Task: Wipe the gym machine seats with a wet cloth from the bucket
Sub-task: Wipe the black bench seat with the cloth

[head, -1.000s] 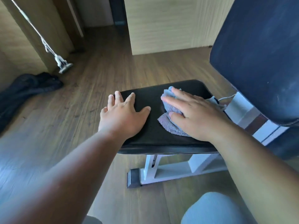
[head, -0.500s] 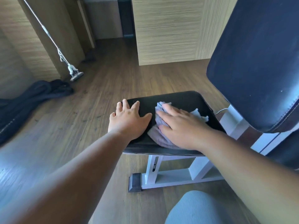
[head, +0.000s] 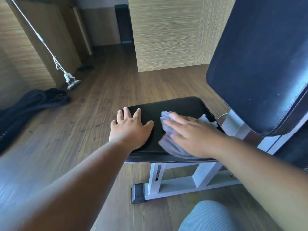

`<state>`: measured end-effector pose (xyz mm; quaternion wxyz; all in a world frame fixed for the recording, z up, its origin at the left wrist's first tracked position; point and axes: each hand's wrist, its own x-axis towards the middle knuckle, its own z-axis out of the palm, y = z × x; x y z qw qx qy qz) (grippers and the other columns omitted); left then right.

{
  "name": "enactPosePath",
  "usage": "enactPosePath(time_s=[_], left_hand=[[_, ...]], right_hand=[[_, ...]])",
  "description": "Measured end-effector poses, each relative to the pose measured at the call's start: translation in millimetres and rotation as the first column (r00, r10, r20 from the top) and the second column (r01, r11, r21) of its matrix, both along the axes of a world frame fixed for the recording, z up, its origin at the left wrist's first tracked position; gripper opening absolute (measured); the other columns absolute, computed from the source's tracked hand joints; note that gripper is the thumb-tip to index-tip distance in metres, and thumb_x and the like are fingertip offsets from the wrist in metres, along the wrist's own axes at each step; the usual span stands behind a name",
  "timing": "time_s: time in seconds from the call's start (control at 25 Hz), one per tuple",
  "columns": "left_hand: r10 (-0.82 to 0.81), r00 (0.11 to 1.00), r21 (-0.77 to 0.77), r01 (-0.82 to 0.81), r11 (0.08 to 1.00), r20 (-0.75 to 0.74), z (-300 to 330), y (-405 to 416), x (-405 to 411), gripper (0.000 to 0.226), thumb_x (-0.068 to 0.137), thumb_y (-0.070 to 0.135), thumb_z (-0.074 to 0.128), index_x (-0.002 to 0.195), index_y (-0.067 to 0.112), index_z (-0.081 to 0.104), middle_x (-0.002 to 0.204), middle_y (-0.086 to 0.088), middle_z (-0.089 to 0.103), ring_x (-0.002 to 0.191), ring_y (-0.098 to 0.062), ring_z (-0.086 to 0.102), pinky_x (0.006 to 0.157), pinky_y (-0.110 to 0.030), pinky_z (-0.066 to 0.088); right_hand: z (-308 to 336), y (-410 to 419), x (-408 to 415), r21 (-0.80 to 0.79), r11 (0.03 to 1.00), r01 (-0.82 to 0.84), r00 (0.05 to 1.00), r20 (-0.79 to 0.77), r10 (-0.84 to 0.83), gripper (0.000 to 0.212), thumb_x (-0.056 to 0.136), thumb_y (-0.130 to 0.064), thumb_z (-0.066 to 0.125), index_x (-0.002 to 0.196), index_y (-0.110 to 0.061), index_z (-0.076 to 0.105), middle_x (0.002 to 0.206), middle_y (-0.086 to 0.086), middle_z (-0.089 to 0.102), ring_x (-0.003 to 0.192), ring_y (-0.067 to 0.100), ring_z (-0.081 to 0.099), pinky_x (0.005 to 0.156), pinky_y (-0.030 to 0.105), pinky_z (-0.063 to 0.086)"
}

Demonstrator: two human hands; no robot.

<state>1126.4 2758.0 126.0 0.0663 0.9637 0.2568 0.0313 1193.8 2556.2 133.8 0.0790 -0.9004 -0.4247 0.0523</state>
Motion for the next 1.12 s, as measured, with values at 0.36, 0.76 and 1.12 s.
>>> enactPosePath(time_s=[0.36,0.76,1.12], left_hand=[[-0.011,1.0,-0.011,0.011,1.0,0.024,1,-2,-2,0.073,0.09,0.065,0.023,0.154,0.031,0.02,0.165,-0.01,0.007,0.152,-0.025,0.0,0.117,-0.047,0.016],[-0.035,0.999,-0.027,0.036,0.999,0.039,3,0,0,0.074,0.084,0.062,0.03,0.151,0.03,0.027,0.164,-0.011,0.009,0.151,-0.027,0.002,0.115,-0.048,0.018],[-0.044,0.998,-0.024,0.045,0.999,0.042,1,2,0,0.076,0.083,0.064,0.032,0.15,0.03,0.029,0.164,-0.012,0.01,0.151,-0.028,0.002,0.115,-0.048,0.019]], right_hand=[[3,67,38,-0.057,0.99,0.132,0.991,-0.019,-0.133,0.053,0.101,-0.042,0.019,0.153,-0.036,0.024,0.166,-0.008,0.006,0.149,0.028,0.019,0.112,0.053,0.017],[8,58,82,-0.058,0.947,0.315,0.948,-0.03,-0.317,0.053,0.091,-0.045,0.018,0.142,-0.041,0.032,0.157,-0.018,0.019,0.14,0.025,0.031,0.105,0.05,0.027],[3,16,71,-0.103,0.963,0.249,0.965,-0.058,-0.256,0.053,0.098,-0.049,0.015,0.15,-0.052,0.018,0.162,-0.022,0.008,0.148,0.029,0.02,0.115,0.053,0.019]])
